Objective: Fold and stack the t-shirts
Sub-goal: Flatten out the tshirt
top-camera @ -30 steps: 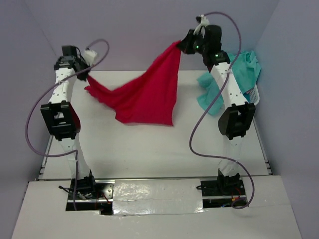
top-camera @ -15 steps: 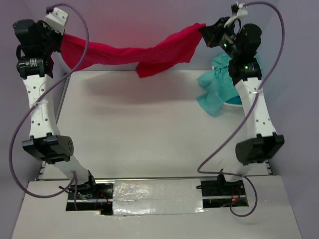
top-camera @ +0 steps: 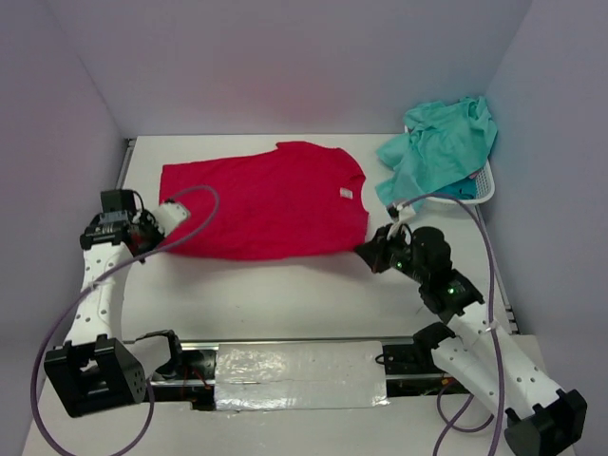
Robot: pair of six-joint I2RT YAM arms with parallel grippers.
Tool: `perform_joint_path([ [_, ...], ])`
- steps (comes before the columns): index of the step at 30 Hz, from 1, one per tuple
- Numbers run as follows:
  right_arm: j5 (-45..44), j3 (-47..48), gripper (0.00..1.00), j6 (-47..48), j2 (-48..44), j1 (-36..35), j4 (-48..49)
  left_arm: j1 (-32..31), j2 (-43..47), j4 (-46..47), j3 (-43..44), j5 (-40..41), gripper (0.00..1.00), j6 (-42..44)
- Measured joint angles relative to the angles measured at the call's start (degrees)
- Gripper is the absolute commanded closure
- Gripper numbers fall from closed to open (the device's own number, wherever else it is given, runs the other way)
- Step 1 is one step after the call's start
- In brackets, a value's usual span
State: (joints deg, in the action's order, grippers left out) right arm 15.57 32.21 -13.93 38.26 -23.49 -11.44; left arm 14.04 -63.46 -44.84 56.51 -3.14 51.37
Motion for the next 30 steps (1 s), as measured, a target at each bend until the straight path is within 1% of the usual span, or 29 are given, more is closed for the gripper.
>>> perform_joint_path([
  [2,-0.72,-4.85,1.00,-3.89,-3.13,-2.08,-1.86,0.02,1.88,-2.49,-5.49,2.03,1.00,1.31],
  [5,-1.73,-8.70,1.00,-8.66,-5.25,-3.37,-4.66,0.02,1.46,-4.57,-9.38,4.55,1.00,1.62],
  [7,-2.58,-8.76,1.00,-10.25,-4.92,-3.54,-5.44,0.04,0.72,-4.72,-9.20,5.25,1.00,1.55],
  [9,-3.52,-6.69,1.00,-10.34,-1.62,-3.52,-5.92,0.04,-1.44,-4.17,-6.97,5.42,1.00,0.96],
  [10,-3.82,-4.11,1.00,-9.66,1.92,-3.30,-6.25,0.04,-3.63,-4.09,-4.85,5.40,1.00,0.70],
  [12,-3.32,3.72,1.00,-7.80,11.47,-2.10,-6.16,0.02,-9.97,-3.67,2.01,4.90,1.00,-0.81],
  [14,-1.66,16.74,1.00,-5.49,25.46,1.07,-6.99,0.02,-20.76,-4.63,15.23,3.65,1.00,-3.63],
  [16,1.16,32.06,1.00,-4.04,39.43,4.76,-8.33,-0.11,-34.84,-5.27,35.26,1.75,1.00,-7.21],
  [19,4.13,63.32,1.00,-3.06,62.71,10.67,-9.60,-0.70,-55.49,-2.73,67.17,0.39,1.00,-13.79],
  [21,5.25,85.18,1.00,-4.35,78.16,13.92,-10.97,-1.16,-66.23,1.25,85.31,0.94,1.00,-17.33],
  [22,5.55,95.14,1.00,-5.44,84.70,15.23,-11.50,-1.57,-67.98,6.67,87.82,2.05,1.00,-18.58],
  [23,5.70,104.48,1.00,-6.99,90.31,16.44,-11.58,-2.01,-67.36,11.04,86.07,3.06,1.00,-19.30],
  [24,5.79,111.27,1.00,-9.05,94.31,17.55,-10.71,-2.38,-63.52,18.16,79.52,3.37,1.00,-20.33],
  [25,5.31,111.38,1.00,-10.97,94.82,18.53,-7.63,-2.62,-59.80,22.27,74.36,3.52,1.00,-21.51],
  [26,4.74,109.24,1.00,-12.41,93.29,19.39,-4.68,-2.97,-57.29,24.00,72.39,3.39,1.00,-22.27],
  [27,3.96,104.72,1.00,-13.18,90.14,20.17,-0.68,-3.37,-56.37,24.79,74.71,2.91,1.00,-23.41],
  [28,3.08,101.79,1.00,-13.53,87.06,20.79,1.20,-3.48,-56.35,26.27,78.03,2.21,1.00,-24.50],
  [30,1.90,103.27,1.00,-13.42,84.48,21.11,3.89,-3.43,-55.87,30.16,84.11,0.66,1.00,-26.01],
])
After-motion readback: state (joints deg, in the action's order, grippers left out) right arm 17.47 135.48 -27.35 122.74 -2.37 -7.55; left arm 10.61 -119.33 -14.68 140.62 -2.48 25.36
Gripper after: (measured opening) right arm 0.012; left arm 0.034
